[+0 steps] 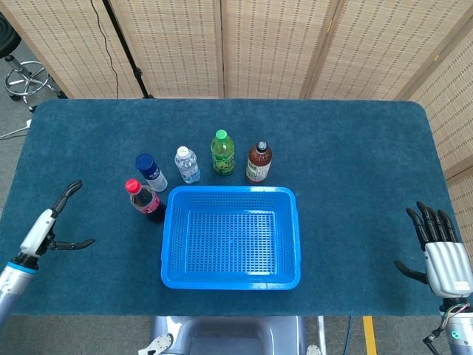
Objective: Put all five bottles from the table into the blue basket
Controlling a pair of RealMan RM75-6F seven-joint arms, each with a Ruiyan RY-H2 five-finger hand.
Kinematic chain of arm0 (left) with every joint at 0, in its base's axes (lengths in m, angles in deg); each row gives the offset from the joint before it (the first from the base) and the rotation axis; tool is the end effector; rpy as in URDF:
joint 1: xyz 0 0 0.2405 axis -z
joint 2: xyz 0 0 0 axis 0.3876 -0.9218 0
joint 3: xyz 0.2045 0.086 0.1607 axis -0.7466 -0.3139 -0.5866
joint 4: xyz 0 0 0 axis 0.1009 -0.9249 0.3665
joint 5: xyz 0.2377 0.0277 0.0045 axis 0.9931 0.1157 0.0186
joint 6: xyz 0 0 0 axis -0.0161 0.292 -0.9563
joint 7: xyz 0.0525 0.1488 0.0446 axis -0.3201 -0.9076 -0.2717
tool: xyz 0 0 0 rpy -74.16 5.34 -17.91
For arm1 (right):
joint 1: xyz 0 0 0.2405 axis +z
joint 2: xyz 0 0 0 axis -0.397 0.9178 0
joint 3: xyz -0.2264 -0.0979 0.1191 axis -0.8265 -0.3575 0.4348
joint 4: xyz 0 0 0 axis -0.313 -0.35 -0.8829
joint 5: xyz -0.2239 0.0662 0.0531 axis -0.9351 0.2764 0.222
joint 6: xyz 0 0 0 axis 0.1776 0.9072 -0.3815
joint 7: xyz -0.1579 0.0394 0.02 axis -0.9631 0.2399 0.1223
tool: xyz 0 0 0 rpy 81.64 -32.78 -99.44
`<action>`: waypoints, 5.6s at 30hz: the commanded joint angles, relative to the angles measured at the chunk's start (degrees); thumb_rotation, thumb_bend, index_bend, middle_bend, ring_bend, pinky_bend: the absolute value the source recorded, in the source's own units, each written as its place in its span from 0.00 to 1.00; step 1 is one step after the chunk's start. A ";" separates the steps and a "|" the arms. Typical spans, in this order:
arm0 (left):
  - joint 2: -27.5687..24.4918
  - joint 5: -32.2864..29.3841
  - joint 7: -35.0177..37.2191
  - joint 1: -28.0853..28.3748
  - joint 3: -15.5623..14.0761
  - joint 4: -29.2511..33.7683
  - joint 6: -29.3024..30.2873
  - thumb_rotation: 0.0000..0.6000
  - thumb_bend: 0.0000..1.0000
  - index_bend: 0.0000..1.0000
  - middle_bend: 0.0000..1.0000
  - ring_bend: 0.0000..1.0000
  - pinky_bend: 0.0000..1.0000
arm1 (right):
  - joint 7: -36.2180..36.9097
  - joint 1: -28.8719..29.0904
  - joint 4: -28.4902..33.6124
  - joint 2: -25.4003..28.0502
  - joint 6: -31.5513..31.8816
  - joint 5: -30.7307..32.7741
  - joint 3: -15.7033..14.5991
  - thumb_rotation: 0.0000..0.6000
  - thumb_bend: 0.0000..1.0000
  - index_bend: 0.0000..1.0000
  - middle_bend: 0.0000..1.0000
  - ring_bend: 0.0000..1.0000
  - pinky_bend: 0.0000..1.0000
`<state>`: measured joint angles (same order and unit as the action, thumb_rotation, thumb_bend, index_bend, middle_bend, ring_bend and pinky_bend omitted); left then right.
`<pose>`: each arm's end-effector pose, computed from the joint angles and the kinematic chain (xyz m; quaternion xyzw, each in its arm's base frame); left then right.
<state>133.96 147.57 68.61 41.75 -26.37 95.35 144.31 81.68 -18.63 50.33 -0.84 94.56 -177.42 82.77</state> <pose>-0.3627 0.2964 0.0811 -0.4984 -0.5901 -0.5810 0.2565 -0.3316 -0.2093 0.1463 0.5940 -0.3556 0.4265 0.5821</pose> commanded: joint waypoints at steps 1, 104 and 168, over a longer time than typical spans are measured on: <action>5.40 -0.20 4.66 3.36 0.91 -4.13 -0.74 1.00 0.02 0.00 0.00 0.00 0.00 | 0.02 0.01 -0.01 0.01 -0.03 0.09 0.05 1.00 0.00 0.00 0.00 0.00 0.00; -21.23 5.45 -22.99 9.58 -5.04 36.97 6.38 1.00 0.00 0.00 0.00 0.00 0.00 | 11.97 5.42 -3.62 2.84 -8.18 2.89 2.85 1.00 0.00 0.00 0.00 0.00 0.00; -19.13 -18.32 -61.42 -5.39 5.64 39.83 1.53 1.00 0.00 0.00 0.00 0.00 0.00 | 63.01 55.68 -61.26 -42.86 -50.80 11.62 13.79 1.00 0.00 0.49 0.65 0.57 0.68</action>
<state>114.84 129.27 7.18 36.35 -20.77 135.16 145.86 143.23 36.78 -9.93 -42.61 43.16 -166.18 96.24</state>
